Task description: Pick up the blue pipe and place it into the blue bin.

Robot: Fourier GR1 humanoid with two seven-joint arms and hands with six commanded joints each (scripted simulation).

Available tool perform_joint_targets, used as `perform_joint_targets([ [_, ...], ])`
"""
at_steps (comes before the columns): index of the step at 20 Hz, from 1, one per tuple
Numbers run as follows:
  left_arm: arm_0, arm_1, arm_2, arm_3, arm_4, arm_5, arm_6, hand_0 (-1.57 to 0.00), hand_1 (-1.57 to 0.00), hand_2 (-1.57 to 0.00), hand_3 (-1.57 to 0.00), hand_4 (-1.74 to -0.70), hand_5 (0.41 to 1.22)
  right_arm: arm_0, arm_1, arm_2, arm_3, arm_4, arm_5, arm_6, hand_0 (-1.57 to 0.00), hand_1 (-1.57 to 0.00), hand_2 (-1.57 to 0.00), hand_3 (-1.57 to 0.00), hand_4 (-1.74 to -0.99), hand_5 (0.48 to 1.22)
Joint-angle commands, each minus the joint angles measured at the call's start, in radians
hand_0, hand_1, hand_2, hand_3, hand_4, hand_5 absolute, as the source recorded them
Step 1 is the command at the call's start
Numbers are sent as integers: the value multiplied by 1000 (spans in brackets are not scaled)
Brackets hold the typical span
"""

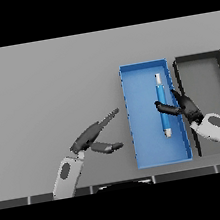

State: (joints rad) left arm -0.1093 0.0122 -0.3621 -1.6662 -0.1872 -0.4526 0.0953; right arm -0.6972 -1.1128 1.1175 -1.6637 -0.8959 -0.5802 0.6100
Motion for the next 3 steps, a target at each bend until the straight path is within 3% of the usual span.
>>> perform_joint_targets([
  [1,0,0,-1,6,-3,0,-3,1,1,1,1,-885,431,-7,10,4,16,10,7,-5,-6,-5,-5,-3,-1022,655],
  [3,-3,9,8,20,-4,-1,-9,1,1,1,1,-885,431,-9,20,3,23,1,12,-1,-6,-5,-5,-3,-1022,643],
])
